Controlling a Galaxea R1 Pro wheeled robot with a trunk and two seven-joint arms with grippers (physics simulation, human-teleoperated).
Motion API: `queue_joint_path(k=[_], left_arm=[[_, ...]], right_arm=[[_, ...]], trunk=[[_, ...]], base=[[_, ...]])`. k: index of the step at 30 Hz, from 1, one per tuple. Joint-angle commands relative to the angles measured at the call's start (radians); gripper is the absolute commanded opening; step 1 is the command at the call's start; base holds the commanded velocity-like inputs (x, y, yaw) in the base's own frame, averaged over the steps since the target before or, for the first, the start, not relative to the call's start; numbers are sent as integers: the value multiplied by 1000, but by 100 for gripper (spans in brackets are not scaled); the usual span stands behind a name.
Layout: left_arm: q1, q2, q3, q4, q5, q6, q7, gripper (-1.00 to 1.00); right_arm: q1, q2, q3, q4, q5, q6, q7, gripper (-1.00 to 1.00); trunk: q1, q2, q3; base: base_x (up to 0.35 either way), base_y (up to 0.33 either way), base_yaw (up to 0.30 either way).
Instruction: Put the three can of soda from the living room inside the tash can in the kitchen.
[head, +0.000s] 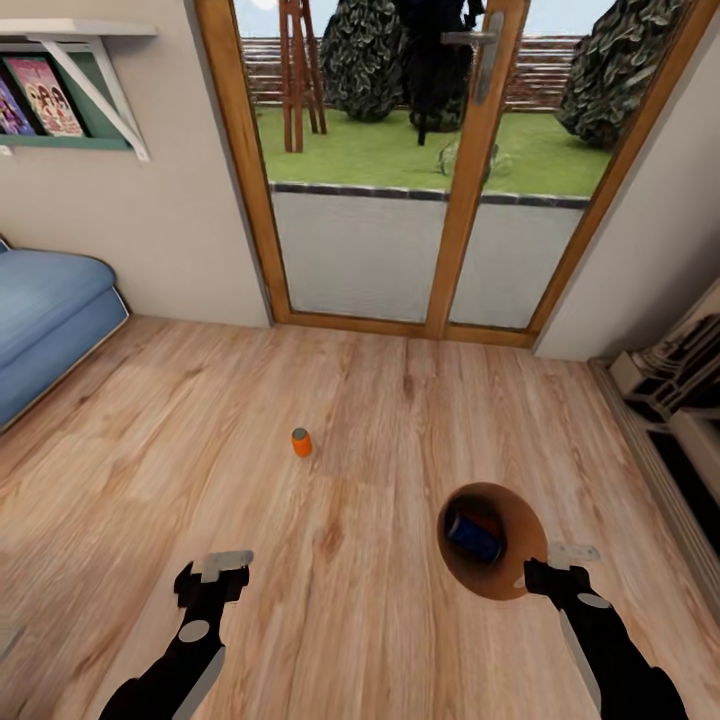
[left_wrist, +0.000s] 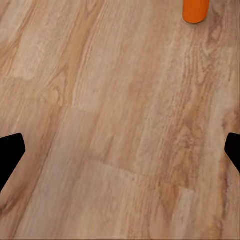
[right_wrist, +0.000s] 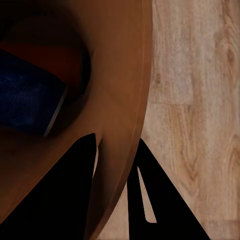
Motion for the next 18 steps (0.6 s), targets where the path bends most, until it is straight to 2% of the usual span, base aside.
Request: queue_joint_path(k=[1,18], left_arm=[[0,0,0,0,0,0,0,100],[0,0,0,0,1,0,-1,100]], right_arm=[[-1,0,0,-1,-2,0,4,-100],[-1,0,1,0,-1,0,4,-100]], trunk=[[0,0,0],[0,0,0]], base=[[322,-4,-2],[322,-1,0]])
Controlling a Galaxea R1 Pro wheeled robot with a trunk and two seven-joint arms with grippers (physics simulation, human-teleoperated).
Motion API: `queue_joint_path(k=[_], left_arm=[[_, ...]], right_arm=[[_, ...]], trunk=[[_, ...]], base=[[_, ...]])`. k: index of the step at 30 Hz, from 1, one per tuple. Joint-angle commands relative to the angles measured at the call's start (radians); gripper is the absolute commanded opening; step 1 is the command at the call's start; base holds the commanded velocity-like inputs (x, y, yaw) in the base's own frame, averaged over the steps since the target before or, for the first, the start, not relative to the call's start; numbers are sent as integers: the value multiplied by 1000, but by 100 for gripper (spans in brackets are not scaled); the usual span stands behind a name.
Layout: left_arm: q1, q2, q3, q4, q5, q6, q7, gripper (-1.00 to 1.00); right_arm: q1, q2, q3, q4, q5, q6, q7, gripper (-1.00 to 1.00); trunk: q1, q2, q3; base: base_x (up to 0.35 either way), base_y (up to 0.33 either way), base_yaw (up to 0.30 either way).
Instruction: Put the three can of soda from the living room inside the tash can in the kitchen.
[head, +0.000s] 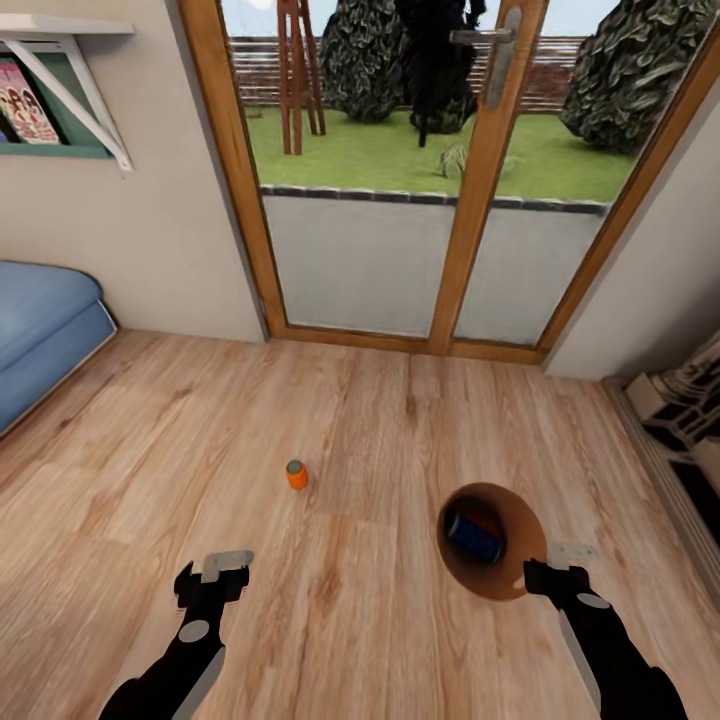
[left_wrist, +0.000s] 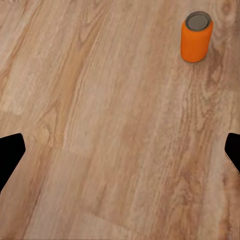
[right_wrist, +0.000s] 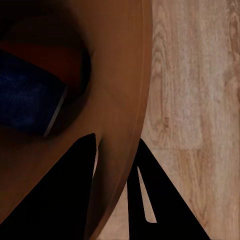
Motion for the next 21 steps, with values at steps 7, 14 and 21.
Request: queue_joint_path(k=[7,14,21], left_arm=[[0,0,0,0,0,0,0,100],[0,1,0,-7,-1,-1,1,100],[0,1,0,-3,-2,-2,1,100]], right_arm=[[-1,0,11,-1,-2,0,3,-100],[-1,0,11,-1,-2,0,3,-100],[-1,0,11,-1,-2,0,3,-100]], trunk=[[0,0,0],[0,0,0],[0,0,0]], base=[[322,0,0],[313,0,0],[288,0,0]])
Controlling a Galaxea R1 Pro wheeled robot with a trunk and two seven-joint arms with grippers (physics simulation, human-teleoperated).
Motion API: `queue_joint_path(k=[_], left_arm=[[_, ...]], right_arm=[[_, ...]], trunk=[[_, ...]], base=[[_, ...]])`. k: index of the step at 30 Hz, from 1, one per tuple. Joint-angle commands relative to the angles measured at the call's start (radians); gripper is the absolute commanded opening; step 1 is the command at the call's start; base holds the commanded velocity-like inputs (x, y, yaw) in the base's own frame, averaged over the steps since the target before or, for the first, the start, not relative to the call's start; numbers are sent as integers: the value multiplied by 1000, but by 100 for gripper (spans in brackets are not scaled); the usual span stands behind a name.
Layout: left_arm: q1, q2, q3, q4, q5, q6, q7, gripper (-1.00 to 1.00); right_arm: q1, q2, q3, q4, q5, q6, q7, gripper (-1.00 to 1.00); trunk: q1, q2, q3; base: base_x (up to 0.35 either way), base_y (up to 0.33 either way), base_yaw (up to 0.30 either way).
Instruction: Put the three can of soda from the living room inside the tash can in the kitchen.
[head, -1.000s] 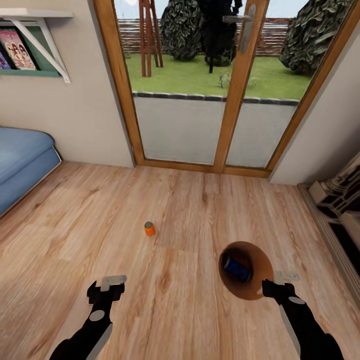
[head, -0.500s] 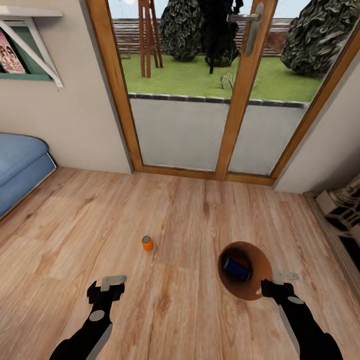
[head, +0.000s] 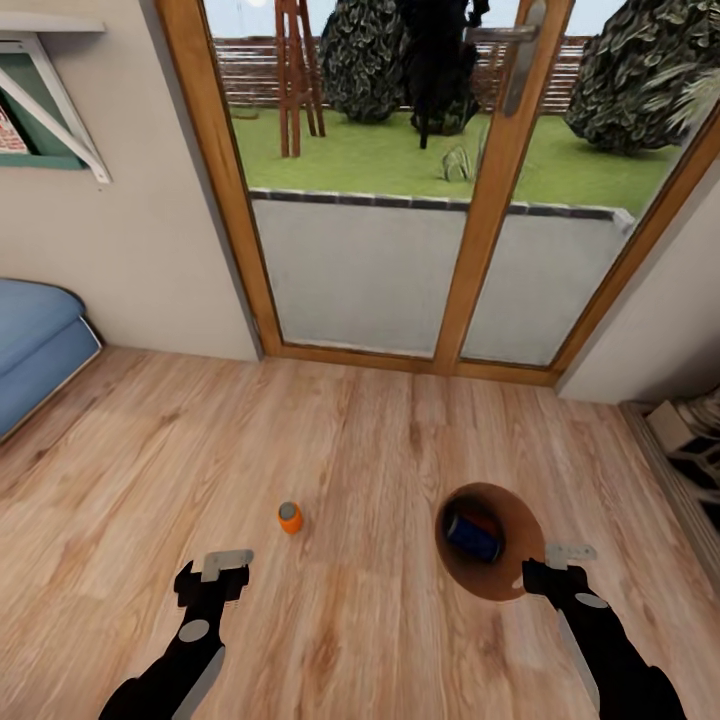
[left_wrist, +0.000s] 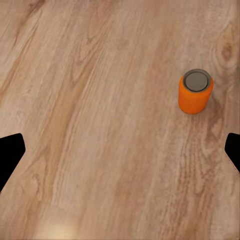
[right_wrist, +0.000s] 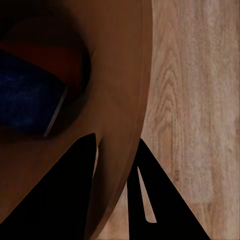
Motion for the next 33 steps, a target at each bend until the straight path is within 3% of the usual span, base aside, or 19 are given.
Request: queue_joint_path(k=[1,14,17,18,19,22,23,25,28,30,33], left_arm=[[0,0,0,1,0,0,0,100],[-1,-4,-3,1,-1,11,-4,100],[-3,-22,-5,-5,-2,37,-7,100],[-5,-41,-7,-8,-3,72,-8,100],[-10,-72,-9,-10,-3,148,-8,100],[-21,-95,-9,-20,0,240,-10,100],[-39,-108,-8,-36,1,316,-11,100],[-111,-153,-5,-74,16,603,-29,100],[-193,-196,-2,-100,70,853,-44,100],[-235,-204,1,-128,91,945,-45,100],[-293,-209,7,-159,106,1021,-46,100]], right_arm=[[-1,0,0,-1,-3,0,4,-100],[-1,0,1,0,-3,0,3,-100],[-1,0,0,1,-3,0,3,-100],[-1,-1,0,1,-3,0,4,-100],[-1,-1,0,1,-3,0,4,-100],[-1,0,1,1,-3,0,5,-100],[-1,0,3,1,-3,0,5,-100],[-1,0,11,0,-3,0,5,-100],[-1,0,14,0,-3,1,5,-100],[-1,0,16,1,-3,1,5,-100],[-1,0,16,1,-3,1,4,-100]], trunk=[[0,0,0],[0,0,0],[0,0,0],[0,0,0],[0,0,0],[0,0,0],[0,0,0],[0,0,0],[0,0,0],[0,0,0],[0,0,0]], base=[[310,0,0],[263,0,0],[217,0,0],[221,0,0],[238,0,0],[244,0,0],[240,0,0],[223,0,0],[186,0,0],[154,0,0],[132,0,0]])
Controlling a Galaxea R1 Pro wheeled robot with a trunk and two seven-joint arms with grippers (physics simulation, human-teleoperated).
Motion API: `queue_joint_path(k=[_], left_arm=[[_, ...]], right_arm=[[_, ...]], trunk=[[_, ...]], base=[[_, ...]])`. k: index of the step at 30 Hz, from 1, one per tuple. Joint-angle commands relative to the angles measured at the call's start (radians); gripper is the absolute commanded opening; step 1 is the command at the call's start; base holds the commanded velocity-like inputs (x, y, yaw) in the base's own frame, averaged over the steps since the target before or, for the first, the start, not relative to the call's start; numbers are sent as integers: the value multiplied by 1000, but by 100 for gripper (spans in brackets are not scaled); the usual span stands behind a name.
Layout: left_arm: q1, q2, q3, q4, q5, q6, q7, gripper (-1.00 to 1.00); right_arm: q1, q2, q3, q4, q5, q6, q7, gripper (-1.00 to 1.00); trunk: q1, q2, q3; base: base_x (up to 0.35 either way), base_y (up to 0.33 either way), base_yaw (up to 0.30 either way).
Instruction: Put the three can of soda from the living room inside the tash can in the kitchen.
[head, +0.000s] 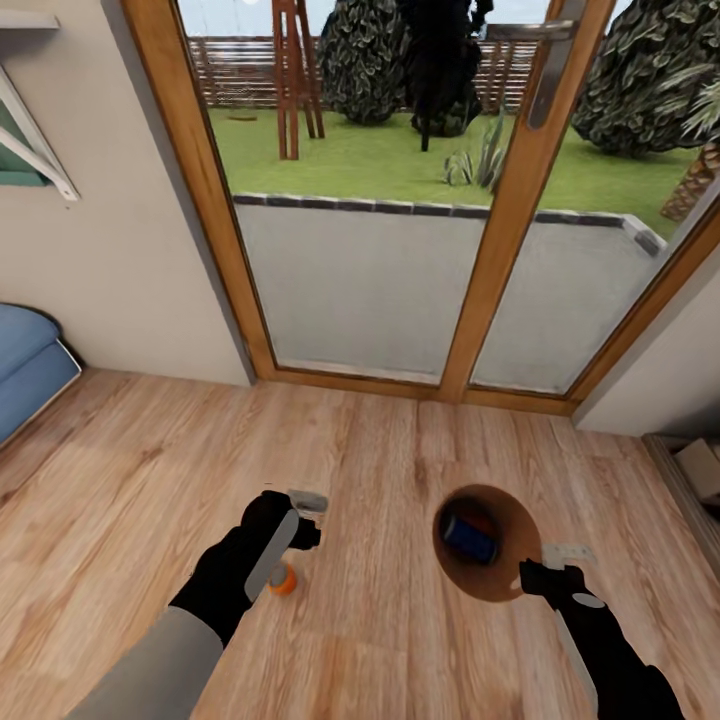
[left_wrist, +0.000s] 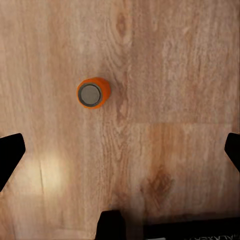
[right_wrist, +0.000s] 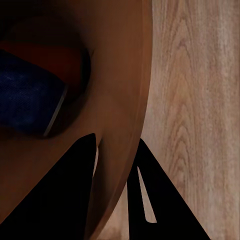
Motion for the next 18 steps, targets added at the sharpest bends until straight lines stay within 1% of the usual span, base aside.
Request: queue_joint_path(k=[1,6,10,12,18], left_arm=[[-12,-1,1,-2,3,8,0,100],[-53,0,4,-10,8,13,0,100],[-57,2,6,-11,9,13,1,100],[-60,4,8,-10,9,13,0,100],[-61,5,11,-8,9,13,-2,100]], right_arm=[[-1,0,0,-2,-2,0,4,-100],[-1,0,0,-1,-2,0,5,-100],[-1,0,5,5,-2,0,5,-100],[-1,0,15,9,-2,-1,4,-100],[-1,0,28,12,-2,0,4,-100]], trunk=[[0,0,0],[0,0,0],[0,0,0],[0,0,0],[0,0,0]], base=[[142,0,0],[160,0,0],[173,0,0],[176,0,0],[152,0,0]])
